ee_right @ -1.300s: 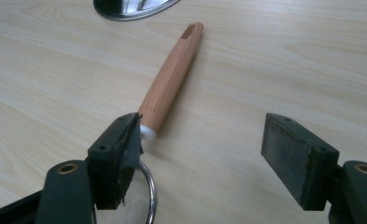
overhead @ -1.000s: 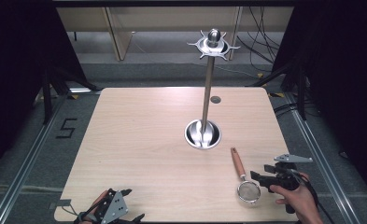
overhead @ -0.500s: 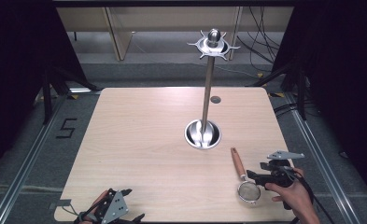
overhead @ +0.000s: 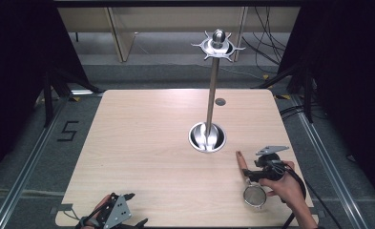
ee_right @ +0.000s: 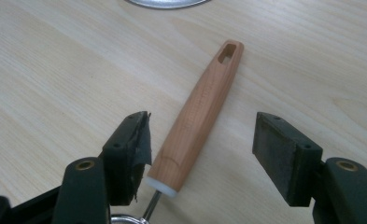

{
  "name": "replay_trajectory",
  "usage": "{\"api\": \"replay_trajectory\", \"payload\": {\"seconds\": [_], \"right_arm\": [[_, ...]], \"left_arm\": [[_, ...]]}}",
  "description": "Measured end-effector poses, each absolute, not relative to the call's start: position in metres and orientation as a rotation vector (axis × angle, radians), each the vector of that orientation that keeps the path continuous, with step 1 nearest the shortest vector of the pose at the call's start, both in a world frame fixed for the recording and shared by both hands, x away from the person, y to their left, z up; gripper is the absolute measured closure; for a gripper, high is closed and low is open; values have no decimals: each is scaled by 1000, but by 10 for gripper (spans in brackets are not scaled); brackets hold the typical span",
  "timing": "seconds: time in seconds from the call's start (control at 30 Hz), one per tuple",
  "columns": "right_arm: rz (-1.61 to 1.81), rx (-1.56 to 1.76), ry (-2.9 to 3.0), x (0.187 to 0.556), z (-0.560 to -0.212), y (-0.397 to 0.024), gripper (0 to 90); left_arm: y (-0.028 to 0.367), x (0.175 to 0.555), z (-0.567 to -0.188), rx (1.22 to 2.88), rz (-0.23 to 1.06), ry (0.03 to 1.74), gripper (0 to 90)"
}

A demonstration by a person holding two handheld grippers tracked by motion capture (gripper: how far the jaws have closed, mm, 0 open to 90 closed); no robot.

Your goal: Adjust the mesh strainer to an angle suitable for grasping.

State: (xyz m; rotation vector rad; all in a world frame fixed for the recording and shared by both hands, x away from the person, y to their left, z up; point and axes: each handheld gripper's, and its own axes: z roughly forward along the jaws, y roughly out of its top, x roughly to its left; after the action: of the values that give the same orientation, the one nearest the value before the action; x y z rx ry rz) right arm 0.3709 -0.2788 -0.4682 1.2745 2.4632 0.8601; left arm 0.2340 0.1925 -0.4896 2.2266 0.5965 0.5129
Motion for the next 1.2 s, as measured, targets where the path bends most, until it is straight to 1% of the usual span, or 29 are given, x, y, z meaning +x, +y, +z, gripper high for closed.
{"api": "replay_trajectory", "payload": {"seconds": [0.4, 0.7, 0.77, 0.8, 0.93, 1.0, 1.03, 1.07, 1.1, 1.2], "right_arm": [[704, 1368, 2512, 375, -475, -261, 421], [660, 1355, 2535, 379, -481, -260, 462], [661, 1365, 2548, 380, -483, -260, 472], [661, 1353, 2553, 380, -484, -261, 483], [621, 1340, 2565, 381, -486, -257, 551], [626, 1312, 2582, 382, -484, -256, 589], [626, 1312, 2582, 382, -484, -256, 589], [603, 1283, 2597, 382, -484, -255, 623], [610, 1289, 2613, 382, -483, -254, 630], [598, 1262, 2625, 383, -483, -252, 642]], "left_arm": [[192, 234, -490, 2225, 516, 597, 152], [193, 235, -489, 2236, 524, 586, 151], [193, 234, -489, 2246, 510, 588, 151], [192, 234, -490, 2224, 519, 594, 151], [193, 234, -489, 2234, 505, 598, 151], [193, 235, -489, 2236, 525, 585, 152], [193, 235, -489, 2236, 525, 585, 152], [192, 234, -490, 2225, 518, 596, 152], [193, 234, -489, 2233, 504, 599, 152], [193, 235, -490, 2234, 524, 585, 151]]}}
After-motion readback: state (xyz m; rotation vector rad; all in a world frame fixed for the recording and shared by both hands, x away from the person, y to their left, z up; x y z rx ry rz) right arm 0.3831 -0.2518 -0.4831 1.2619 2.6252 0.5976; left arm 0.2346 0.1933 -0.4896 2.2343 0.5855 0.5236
